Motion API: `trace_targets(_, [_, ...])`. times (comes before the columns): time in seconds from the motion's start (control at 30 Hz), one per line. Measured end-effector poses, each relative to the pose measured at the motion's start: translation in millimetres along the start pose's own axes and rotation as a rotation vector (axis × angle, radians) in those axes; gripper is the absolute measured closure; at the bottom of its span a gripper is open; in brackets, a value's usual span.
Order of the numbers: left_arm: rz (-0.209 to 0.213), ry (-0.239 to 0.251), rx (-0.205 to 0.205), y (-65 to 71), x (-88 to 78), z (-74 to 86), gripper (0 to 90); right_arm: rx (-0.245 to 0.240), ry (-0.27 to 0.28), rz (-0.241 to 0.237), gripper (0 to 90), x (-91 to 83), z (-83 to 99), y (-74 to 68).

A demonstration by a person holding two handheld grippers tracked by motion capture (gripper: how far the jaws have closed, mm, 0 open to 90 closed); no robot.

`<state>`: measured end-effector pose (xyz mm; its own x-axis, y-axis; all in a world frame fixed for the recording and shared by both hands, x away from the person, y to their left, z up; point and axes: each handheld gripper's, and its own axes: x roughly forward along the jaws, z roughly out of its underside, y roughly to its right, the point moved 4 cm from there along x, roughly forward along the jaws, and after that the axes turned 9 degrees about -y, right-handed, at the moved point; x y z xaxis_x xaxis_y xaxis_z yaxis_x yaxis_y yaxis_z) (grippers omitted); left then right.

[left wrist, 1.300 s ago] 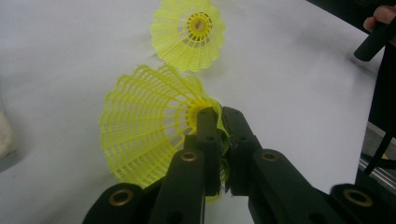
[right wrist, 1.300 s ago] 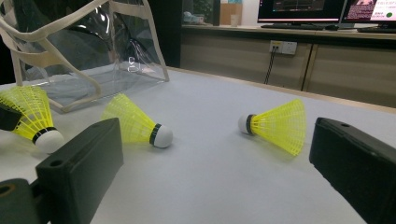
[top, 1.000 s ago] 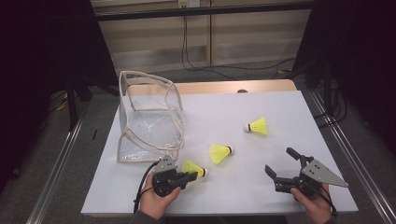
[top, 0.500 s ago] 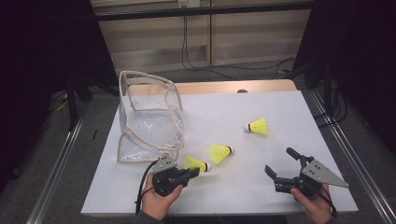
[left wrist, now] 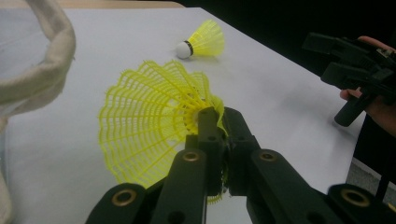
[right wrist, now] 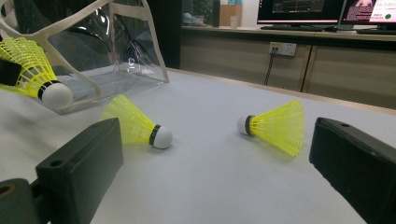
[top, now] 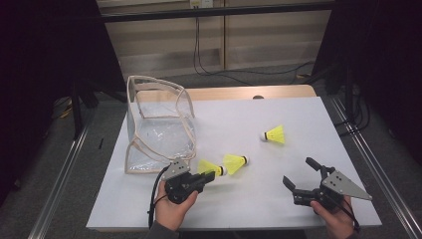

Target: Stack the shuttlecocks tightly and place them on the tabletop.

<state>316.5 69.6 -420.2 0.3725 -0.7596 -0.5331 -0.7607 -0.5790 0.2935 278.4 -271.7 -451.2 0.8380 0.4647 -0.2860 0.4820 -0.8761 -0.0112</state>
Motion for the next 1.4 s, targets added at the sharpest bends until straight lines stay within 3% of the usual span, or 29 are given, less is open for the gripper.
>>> trace_targets(0.53, [-0.031,0.018,-0.023,0.9,10.2,-16.2,87.7,0.003,-0.001,-0.002,2.2,-0.3,0.5,0.5])
trace_targets(1.03, [-0.034,-0.003,-0.006,5.5,29.0,-38.4,87.7,0.008,-0.002,-0.003,2.3,-1.3,1.2,1.2])
trace_targets(1.4, [-0.056,-0.023,-0.039,-1.5,36.0,-54.5,87.5,0.002,0.001,-0.011,2.3,-1.1,0.9,-0.4])
